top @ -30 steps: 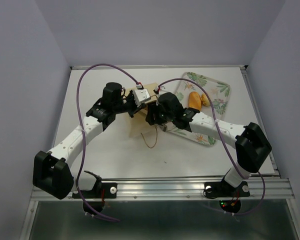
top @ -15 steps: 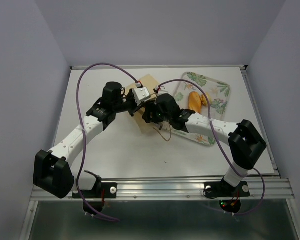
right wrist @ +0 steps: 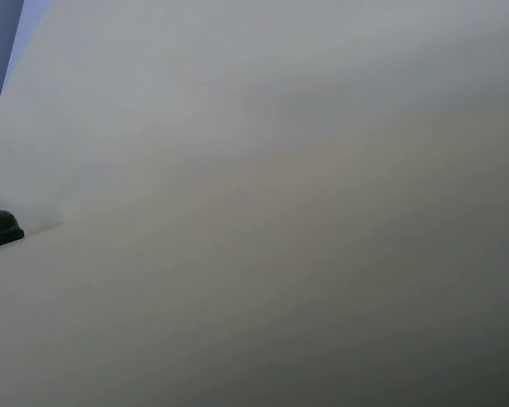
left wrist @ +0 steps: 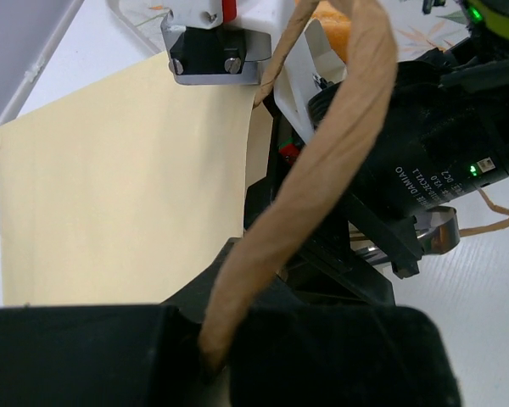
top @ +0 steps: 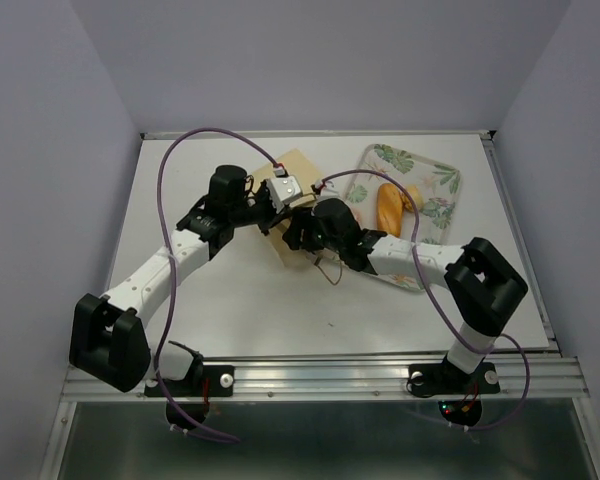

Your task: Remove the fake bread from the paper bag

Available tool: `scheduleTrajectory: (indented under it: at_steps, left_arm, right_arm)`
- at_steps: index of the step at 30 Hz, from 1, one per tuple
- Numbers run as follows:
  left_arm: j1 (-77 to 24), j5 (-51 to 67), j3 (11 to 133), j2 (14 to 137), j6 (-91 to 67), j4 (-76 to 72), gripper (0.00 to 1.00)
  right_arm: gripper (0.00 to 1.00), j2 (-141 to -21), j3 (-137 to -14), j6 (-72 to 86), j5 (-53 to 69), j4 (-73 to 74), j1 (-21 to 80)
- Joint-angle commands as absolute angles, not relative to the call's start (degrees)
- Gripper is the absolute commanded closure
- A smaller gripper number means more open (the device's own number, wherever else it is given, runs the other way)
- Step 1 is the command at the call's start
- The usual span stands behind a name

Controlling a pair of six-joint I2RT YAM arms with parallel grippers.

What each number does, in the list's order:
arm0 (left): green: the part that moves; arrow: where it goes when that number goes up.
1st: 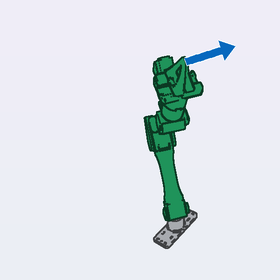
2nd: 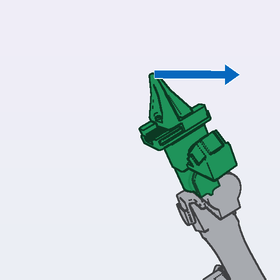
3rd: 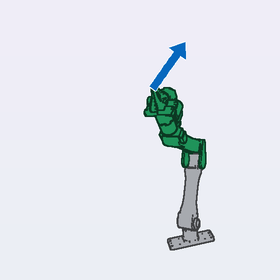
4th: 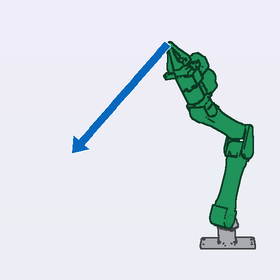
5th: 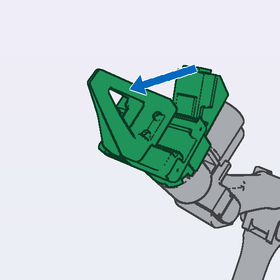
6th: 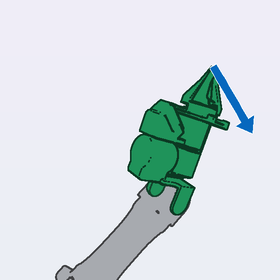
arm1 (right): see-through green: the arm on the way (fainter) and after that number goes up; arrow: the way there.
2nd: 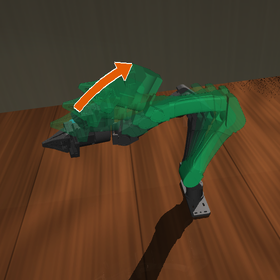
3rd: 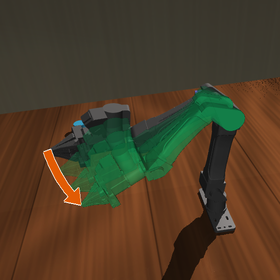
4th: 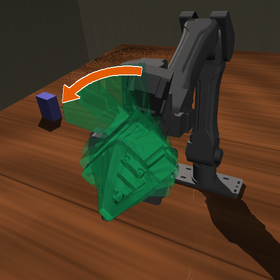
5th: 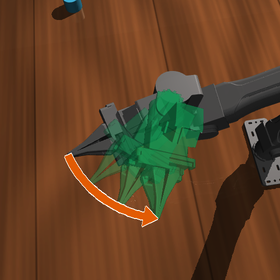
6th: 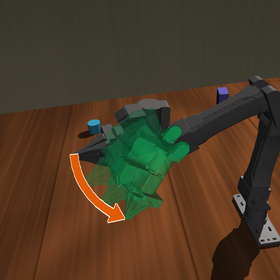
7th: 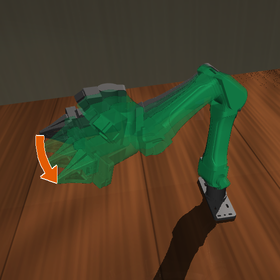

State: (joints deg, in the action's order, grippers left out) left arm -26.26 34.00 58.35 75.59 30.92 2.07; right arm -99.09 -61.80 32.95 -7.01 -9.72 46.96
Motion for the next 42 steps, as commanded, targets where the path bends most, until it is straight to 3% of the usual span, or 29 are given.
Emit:
scheduleTrajectory:
  at_steps: [1,21,28,36,42]
  left_arm:
    - [-26.98,39.29,58.54,74.44,29.97,-3.87,1.0]
    - [-26.98,31.55,57.13,74.27,21.97,-12.13,1.0]
    - [-27.07,34.1,56.95,74.79,21.62,-12.39,1.0]
    - [-27.07,36.56,55.9,73.83,22.15,-12.04,1.0]
    - [-27.25,37.79,55.63,74.0,22.41,-12.13,1.0]
  right_arm:
    - [0.37,-100.72,-58.28,37.44,-5.46,-18.36,47.2]
    - [0.41,-95.89,-45.18,49.31,-10.72,-30.67,47.2]
    - [0.42,-98.08,-47.81,43.68,-2.74,-34.97,47.2]
    - [0.43,-99.66,-51.15,43.06,-9.4,-30.68,47.2]
    - [0.43,-102.56,-55.01,42.19,-7.48,-29.01,47.2]
